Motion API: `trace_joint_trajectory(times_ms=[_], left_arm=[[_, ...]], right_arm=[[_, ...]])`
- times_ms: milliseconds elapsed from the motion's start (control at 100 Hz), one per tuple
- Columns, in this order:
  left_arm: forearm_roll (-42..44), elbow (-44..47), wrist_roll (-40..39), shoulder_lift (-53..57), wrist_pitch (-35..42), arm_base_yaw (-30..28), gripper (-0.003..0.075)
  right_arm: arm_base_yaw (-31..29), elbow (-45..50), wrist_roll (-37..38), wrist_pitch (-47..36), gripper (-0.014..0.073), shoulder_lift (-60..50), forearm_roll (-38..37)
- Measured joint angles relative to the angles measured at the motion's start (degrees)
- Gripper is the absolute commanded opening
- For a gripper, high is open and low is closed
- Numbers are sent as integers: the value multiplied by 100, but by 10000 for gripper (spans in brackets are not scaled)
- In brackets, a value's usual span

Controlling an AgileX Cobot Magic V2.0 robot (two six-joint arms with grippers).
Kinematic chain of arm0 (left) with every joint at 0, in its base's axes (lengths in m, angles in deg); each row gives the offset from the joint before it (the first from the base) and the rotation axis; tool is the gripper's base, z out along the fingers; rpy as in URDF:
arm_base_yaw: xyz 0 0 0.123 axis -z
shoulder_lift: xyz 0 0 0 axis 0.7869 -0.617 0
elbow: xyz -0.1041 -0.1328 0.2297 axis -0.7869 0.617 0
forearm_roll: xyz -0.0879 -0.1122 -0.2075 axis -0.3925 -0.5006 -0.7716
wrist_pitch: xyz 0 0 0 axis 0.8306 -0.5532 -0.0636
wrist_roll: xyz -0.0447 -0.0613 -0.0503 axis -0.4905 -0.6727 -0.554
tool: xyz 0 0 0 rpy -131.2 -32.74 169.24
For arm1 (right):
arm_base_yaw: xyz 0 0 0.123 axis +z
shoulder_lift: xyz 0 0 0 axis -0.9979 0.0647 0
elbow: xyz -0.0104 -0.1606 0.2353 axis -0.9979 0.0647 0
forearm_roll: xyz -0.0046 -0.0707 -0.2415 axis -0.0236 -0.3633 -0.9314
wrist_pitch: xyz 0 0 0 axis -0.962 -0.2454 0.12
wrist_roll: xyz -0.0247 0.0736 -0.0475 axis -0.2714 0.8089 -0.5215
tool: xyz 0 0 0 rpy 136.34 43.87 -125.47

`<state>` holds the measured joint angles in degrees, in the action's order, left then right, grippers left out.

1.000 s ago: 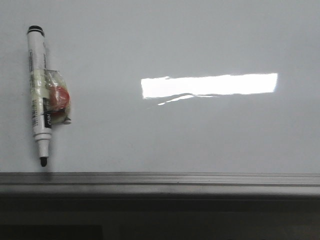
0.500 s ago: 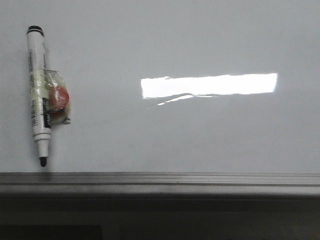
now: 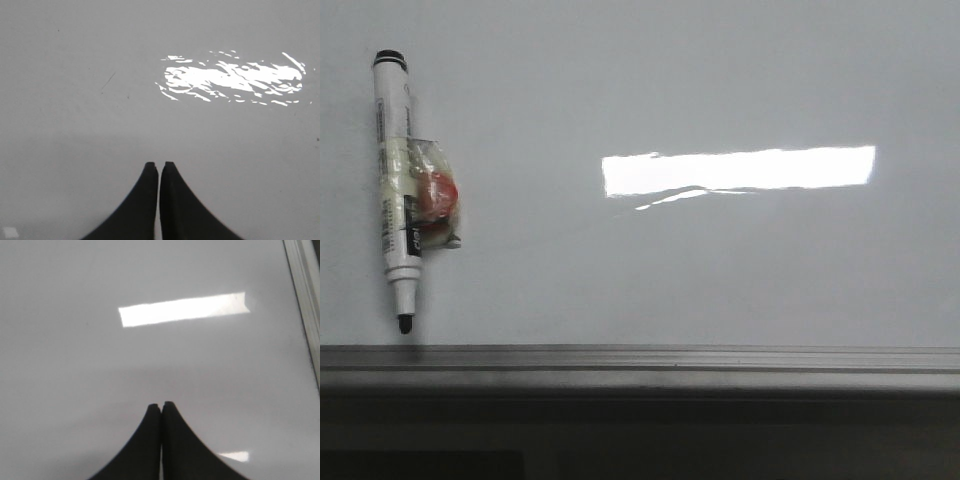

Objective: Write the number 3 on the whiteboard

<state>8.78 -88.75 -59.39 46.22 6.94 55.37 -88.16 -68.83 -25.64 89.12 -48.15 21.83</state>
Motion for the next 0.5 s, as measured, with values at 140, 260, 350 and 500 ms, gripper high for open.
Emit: trace_joint_trajectory(times_ms=[140, 260, 350, 500], left_arm=[[0, -379, 0, -199, -334, -12, -20], [-40, -813, 0, -706, -762, -24, -20], [-188, -1094, 0, -1058, -888, -33, -20], [-250, -1380, 22, -1320, -933, -33, 0]], right_arm=[[0, -447, -14, 385, -54, 432, 446], [0, -993, -3, 1115, -54, 955, 548], [0, -1269, -3, 1510, -54, 1289, 628], [0, -1430, -3, 1669, -54, 1435, 680]])
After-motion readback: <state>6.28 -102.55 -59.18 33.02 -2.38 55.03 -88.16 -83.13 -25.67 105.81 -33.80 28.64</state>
